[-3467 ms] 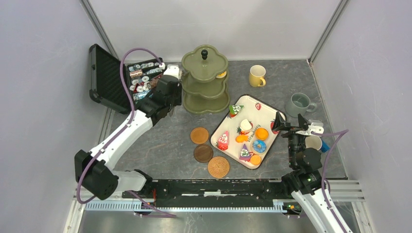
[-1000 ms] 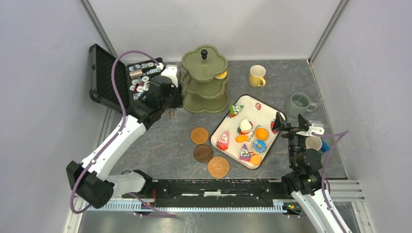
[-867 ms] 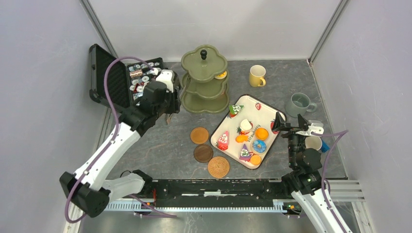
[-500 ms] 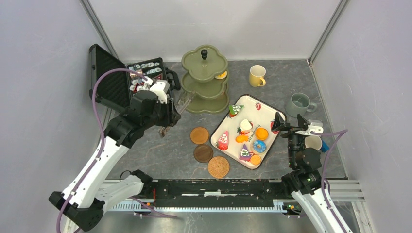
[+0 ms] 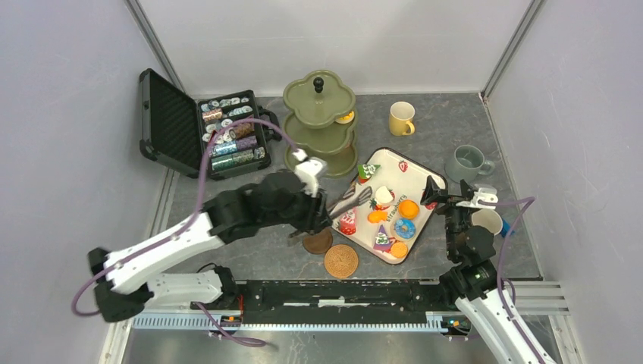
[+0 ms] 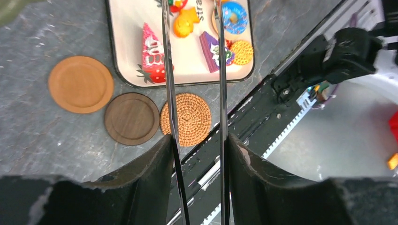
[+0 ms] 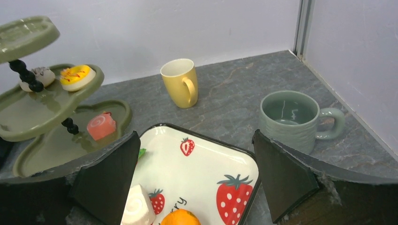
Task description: Serve the afternoon tea
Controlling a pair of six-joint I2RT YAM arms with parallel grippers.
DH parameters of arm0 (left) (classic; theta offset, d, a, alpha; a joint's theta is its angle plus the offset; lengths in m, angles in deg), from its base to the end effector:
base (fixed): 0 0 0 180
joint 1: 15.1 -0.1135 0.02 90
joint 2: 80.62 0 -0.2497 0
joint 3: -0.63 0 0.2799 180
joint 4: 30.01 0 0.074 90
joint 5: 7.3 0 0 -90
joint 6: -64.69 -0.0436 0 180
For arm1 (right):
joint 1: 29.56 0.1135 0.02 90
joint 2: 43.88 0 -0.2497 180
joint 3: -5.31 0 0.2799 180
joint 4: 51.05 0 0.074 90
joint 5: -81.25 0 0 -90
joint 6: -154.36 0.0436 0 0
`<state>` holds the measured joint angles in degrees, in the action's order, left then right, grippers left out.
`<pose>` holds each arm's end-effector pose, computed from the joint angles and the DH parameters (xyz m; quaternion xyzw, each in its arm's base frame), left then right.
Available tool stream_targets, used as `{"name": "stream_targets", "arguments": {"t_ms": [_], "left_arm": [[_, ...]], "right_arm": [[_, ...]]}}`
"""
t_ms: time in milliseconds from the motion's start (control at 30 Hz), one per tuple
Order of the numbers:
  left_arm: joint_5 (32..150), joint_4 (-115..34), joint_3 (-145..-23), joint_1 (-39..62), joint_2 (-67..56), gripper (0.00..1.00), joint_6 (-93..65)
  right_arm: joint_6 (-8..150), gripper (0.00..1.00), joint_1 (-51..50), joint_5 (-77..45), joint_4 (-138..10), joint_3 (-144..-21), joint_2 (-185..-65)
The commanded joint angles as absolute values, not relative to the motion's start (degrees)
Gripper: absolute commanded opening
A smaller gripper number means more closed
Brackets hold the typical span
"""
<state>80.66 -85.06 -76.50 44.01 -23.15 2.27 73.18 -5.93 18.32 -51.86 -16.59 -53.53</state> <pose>0.1272 -0.2096 0.3501 0.2335 0.8572 -0.3033 0.3444 0.1527 0.0451 0.2371 0.1003 0.6337 0.0680 0.7640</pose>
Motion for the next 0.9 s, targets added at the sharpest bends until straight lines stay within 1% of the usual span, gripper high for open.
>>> {"name": "stream_targets", "arguments": {"t_ms": [0,100,267,400,567,867], "left_arm": [[75.1,-74.5,-77.0,48.5,-13.5,0.51,5.9],[76.1,-70.6,-79.1,50.3,-6.2,0.50,2.1],[77.9,-72.2,-86.6,52.6,4.1,0.49,-1.5],[78.7,-70.0,-88.1,54.3,8.0,0.49,-1.0],[74.4,-73.8,-93.6,56.8,14.1,0.50,-0.8],[72.2,-74.4,-95.1,59.4,16.6,0.53,-0.4]], "right_arm": [[73.8,0.98,-5.5,20.1,-48.7,-16.0,-56.3],[74.0,0.98,-5.5,20.8,-48.2,-15.6,-56.2],[74.4,0.98,-5.5,22.7,-47.5,-14.3,-54.7],[74.7,0.98,-5.5,23.4,-48.0,-14.6,-54.2],[74.8,0.98,-5.5,23.3,-47.7,-14.1,-53.6],[74.8,0.98,-5.5,23.5,-48.3,-14.3,-53.1]]}}
